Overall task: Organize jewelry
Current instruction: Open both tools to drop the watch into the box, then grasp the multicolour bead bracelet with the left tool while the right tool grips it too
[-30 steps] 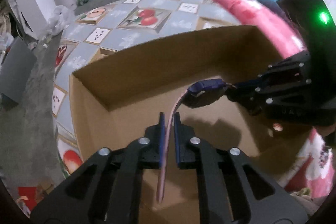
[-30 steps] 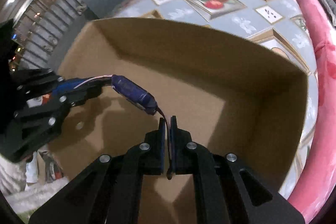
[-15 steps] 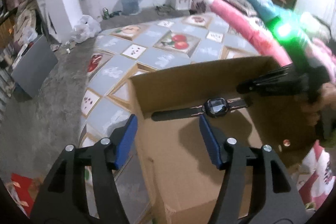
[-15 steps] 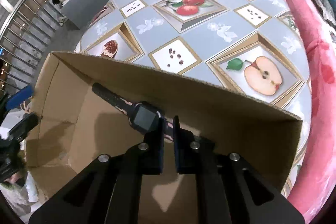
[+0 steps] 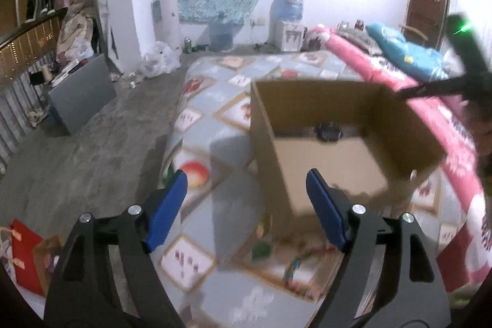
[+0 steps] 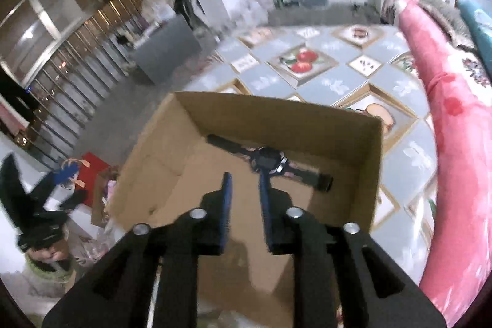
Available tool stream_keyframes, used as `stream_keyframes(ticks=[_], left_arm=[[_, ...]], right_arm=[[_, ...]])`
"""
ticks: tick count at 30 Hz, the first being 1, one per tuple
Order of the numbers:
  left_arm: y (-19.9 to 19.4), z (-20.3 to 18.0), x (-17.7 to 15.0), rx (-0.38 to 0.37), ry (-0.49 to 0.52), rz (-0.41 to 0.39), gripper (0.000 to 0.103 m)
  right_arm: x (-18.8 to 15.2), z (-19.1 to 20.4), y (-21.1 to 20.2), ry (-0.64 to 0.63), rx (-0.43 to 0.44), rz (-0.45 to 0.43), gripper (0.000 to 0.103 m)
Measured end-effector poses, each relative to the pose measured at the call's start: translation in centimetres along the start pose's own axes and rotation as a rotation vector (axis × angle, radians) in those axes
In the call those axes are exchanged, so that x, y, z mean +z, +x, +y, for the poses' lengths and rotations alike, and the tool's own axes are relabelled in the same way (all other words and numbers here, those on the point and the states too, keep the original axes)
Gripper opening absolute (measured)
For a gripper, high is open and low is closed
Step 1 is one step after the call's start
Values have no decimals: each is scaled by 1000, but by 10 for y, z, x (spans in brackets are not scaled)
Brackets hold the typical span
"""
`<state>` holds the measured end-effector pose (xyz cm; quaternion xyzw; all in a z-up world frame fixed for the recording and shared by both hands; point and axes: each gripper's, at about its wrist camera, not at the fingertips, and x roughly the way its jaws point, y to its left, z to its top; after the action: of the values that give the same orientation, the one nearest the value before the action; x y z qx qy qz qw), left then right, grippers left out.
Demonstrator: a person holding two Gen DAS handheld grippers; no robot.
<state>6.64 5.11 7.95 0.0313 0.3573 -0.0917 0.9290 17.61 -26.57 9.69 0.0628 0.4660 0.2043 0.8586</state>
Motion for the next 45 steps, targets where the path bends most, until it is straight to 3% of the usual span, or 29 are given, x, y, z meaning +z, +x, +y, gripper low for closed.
stream_keyframes(ticks=[3, 7, 11, 14, 17, 19, 25, 32, 34, 37, 45], left_arm=[[1, -8, -32, 22, 1, 47, 77], [14, -25, -70, 72, 36, 128, 77], [24, -35, -97, 26, 25, 169, 77], [33, -37, -109, 4, 10, 199, 77], [40, -42, -112, 18, 24, 191, 74], [44, -43, -113, 14, 25, 189, 61], [57, -46, -112, -20, 37, 215, 35], [65, -47, -114, -34, 51, 240, 20], [66, -47, -114, -43, 53, 239, 10], [66, -48, -113, -72, 47, 239, 9], [45, -48, -108, -180, -9, 202, 8]], right_arm=[[-40, 16, -20, -1, 12, -28, 32], [-108, 35, -1, 45, 10, 40, 32], [-156, 48, 35, 86, -28, 113, 32], [-172, 50, 53, 151, 16, 127, 32], [-176, 59, 70, 169, 44, 133, 31], [-174, 66, 76, 154, 48, 125, 31], [-165, 85, 96, 105, 29, 129, 29], [-161, 91, 117, 71, -24, 149, 20], [-160, 92, 118, 65, -24, 151, 16], [-160, 92, 117, 73, -15, 146, 10], [-160, 85, 104, 123, 28, 130, 10]])
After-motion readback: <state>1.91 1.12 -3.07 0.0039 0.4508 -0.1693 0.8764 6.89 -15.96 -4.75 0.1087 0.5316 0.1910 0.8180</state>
